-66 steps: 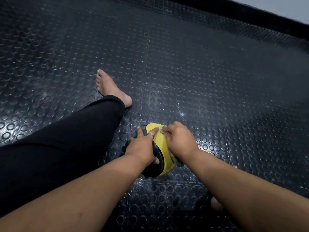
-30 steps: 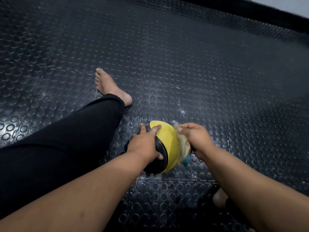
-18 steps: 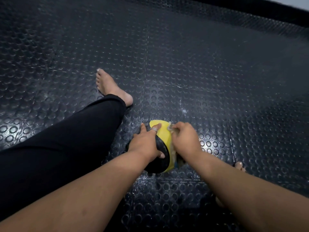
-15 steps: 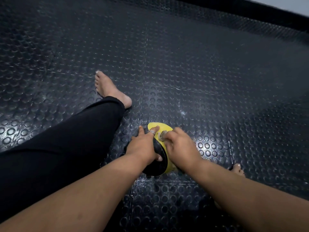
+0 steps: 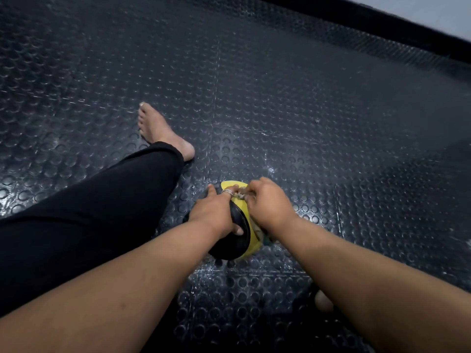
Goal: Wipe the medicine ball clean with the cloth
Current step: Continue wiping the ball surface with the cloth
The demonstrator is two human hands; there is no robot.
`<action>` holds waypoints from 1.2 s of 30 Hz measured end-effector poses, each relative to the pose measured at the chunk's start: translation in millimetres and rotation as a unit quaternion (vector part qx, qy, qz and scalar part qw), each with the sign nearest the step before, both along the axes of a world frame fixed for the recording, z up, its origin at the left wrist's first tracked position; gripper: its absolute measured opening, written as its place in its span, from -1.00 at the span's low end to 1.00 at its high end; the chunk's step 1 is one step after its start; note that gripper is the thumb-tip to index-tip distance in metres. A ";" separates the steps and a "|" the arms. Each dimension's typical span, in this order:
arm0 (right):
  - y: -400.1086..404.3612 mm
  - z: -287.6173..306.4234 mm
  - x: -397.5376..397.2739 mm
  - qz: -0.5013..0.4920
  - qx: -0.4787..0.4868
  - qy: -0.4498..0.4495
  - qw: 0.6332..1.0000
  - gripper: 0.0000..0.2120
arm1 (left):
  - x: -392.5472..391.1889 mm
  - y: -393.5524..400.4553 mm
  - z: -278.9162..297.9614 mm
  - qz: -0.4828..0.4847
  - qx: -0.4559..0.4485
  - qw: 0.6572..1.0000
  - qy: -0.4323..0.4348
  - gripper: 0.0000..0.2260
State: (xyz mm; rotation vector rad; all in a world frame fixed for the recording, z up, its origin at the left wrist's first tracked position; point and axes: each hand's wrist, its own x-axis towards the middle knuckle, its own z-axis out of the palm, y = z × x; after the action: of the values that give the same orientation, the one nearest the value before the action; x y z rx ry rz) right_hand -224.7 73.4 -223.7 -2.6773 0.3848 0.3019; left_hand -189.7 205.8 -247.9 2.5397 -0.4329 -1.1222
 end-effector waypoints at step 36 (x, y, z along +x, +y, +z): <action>4.9 -1.8 -69.1 0.016 0.027 -0.083 0.996 -0.82 | -1.3 8.2 3.9 -0.060 0.000 0.998 -0.020 0.06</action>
State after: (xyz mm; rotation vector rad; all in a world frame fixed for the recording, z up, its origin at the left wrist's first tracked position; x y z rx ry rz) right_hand -293.8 78.3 -225.4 -2.6344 0.2782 0.0959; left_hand -190.9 214.0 -243.9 2.5686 -0.6033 -1.1148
